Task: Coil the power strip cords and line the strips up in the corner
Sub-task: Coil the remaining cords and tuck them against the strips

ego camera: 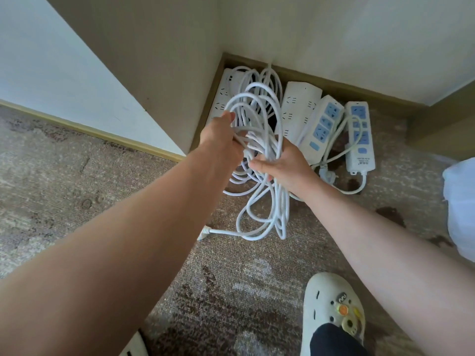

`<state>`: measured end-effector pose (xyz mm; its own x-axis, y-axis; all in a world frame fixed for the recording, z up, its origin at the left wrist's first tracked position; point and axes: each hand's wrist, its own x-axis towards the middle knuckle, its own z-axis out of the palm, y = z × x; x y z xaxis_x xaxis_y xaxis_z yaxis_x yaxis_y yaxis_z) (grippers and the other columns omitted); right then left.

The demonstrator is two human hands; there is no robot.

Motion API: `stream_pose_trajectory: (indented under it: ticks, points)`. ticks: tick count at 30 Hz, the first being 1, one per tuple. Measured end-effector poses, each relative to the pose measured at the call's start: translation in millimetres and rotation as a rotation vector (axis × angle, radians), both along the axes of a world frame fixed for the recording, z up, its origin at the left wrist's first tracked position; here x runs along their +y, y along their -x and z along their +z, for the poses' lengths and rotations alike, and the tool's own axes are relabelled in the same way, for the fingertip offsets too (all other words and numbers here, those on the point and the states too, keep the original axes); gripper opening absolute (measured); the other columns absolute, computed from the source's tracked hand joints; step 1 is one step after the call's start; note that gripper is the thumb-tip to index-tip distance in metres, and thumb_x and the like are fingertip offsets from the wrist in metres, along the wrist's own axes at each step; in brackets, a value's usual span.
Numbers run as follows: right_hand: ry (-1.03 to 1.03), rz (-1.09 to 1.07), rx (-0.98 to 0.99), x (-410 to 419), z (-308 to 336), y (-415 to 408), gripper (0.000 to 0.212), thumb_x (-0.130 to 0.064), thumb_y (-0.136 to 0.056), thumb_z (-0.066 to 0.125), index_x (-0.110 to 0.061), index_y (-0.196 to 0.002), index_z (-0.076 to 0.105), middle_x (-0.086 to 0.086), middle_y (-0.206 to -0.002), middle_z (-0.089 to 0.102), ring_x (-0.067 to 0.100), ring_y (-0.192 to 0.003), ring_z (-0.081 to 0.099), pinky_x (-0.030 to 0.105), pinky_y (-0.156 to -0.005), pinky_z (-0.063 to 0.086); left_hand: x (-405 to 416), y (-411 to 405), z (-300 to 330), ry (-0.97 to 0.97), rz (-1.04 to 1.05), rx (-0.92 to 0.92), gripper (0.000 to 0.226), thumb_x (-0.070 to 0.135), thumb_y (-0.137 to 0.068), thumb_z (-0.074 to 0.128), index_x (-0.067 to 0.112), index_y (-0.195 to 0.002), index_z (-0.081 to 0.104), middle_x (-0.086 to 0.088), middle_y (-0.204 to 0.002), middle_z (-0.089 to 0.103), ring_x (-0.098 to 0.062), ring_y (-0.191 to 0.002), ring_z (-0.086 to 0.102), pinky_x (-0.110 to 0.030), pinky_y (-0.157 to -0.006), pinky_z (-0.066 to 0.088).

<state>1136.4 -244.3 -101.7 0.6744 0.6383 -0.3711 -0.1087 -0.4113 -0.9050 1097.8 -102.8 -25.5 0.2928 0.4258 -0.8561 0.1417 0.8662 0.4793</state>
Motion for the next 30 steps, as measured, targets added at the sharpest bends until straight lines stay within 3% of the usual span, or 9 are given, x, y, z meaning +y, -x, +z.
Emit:
stream_pose_trajectory:
  ticks: [3, 6, 7, 12, 18, 21, 24, 27, 30]
  points:
    - [0.134, 0.028, -0.104, 4.5, -0.1, 2.5, 0.031, -0.03, -0.07, 0.076, -0.028, -0.098, 0.062, 0.0, -0.07, 0.063, 0.012, -0.058, 0.061, 0.03, -0.054, 0.053, 1.1, -7.0, 2.7, -0.008, -0.02, 0.002, 0.014, 0.016, -0.095, 0.057, 0.006, -0.086, 0.062, -0.012, -0.091, 0.058, -0.018, -0.075, 0.057, -0.032, -0.083, 0.053]
    - [0.162, 0.035, -0.168, 5.8, 0.7, -0.3, 0.016, -0.021, -0.074, 0.07, -0.025, -0.087, 0.062, -0.014, -0.059, 0.061, -0.002, -0.048, 0.053, 0.013, -0.045, 0.042, -3.2, 4.2, -1.5, -0.163, -0.181, 0.014, 0.025, 0.018, -0.098, 0.051, 0.002, -0.116, 0.058, -0.015, -0.107, 0.061, -0.022, -0.088, 0.058, -0.039, -0.091, 0.05]
    - [0.163, 0.039, -0.17, 5.3, 0.6, -1.8, 0.01, -0.021, -0.076, 0.07, -0.024, -0.083, 0.064, -0.016, -0.057, 0.06, -0.003, -0.047, 0.052, 0.012, -0.045, 0.04, -5.4, 14.4, -6.3, -0.258, -0.254, 0.044, 0.03, 0.018, -0.098, 0.048, 0.004, -0.124, 0.054, -0.01, -0.102, 0.061, -0.023, -0.088, 0.059, -0.041, -0.091, 0.051]
    - [0.131, 0.073, -0.08, 4.9, 2.0, 1.1, 0.016, -0.023, -0.084, 0.073, -0.031, -0.094, 0.064, -0.007, -0.089, 0.071, 0.007, -0.082, 0.066, 0.023, -0.072, 0.05, -15.3, 85.9, -28.4, -0.597, -0.491, 0.346, 0.011, 0.015, -0.096, 0.049, 0.014, -0.107, 0.052, -0.006, -0.082, 0.065, -0.016, -0.058, 0.061, -0.035, -0.058, 0.059]
    - [0.103, -0.015, -0.118, 4.3, 0.6, 2.5, 0.006, -0.018, -0.085, 0.069, -0.014, -0.088, 0.066, 0.01, -0.081, 0.072, 0.026, -0.081, 0.069, 0.04, -0.078, 0.057, -42.3, 139.0, -51.7, 0.031, -0.762, 0.526, 0.032, 0.023, -0.097, 0.048, 0.0, -0.08, 0.062, -0.011, -0.061, 0.067, -0.021, -0.049, 0.06, -0.027, -0.049, 0.05]
    - [0.1, -0.025, -0.122, 4.2, -0.4, 3.6, 0.006, -0.018, -0.084, 0.07, -0.017, -0.087, 0.065, 0.007, -0.078, 0.072, 0.023, -0.079, 0.07, 0.034, -0.075, 0.056, -43.6, 137.4, -63.5, 0.028, -0.726, 0.563, 0.031, 0.022, -0.095, 0.049, 0.0, -0.08, 0.063, -0.012, -0.064, 0.068, -0.022, -0.049, 0.057, -0.027, -0.049, 0.052]
    - [0.111, -0.049, -0.123, 3.5, -1.8, 2.1, 0.008, -0.021, -0.084, 0.071, -0.021, -0.084, 0.063, 0.004, -0.076, 0.072, 0.016, -0.075, 0.07, 0.029, -0.071, 0.054, -48.7, 132.4, -74.3, -0.179, -0.615, 0.614, 0.023, 0.027, -0.09, 0.058, 0.006, -0.082, 0.063, -0.008, -0.074, 0.067, -0.022, -0.058, 0.059, -0.039, -0.068, 0.061]
    - [0.124, -0.058, -0.118, 3.4, -2.9, 1.7, 0.012, -0.025, -0.085, 0.072, -0.029, -0.084, 0.06, -0.004, -0.072, 0.07, 0.004, -0.069, 0.068, 0.022, -0.065, 0.048, -54.3, 132.1, -78.9, -0.321, -0.368, 0.595, 0.017, 0.023, -0.085, 0.068, 0.013, -0.094, 0.058, -0.006, -0.083, 0.067, -0.016, -0.063, 0.061, -0.03, -0.057, 0.054]
    - [0.101, -0.06, -0.115, 2.8, -3.5, 2.5, 0.012, -0.023, -0.086, 0.071, -0.029, -0.084, 0.06, -0.007, -0.069, 0.068, -0.001, -0.066, 0.067, 0.011, -0.058, 0.046, -45.4, 120.9, -75.5, -0.039, 0.092, 0.417, 0.031, 0.009, -0.083, 0.073, 0.008, -0.109, 0.057, -0.008, -0.086, 0.071, -0.015, -0.069, 0.07, -0.027, -0.061, 0.056]
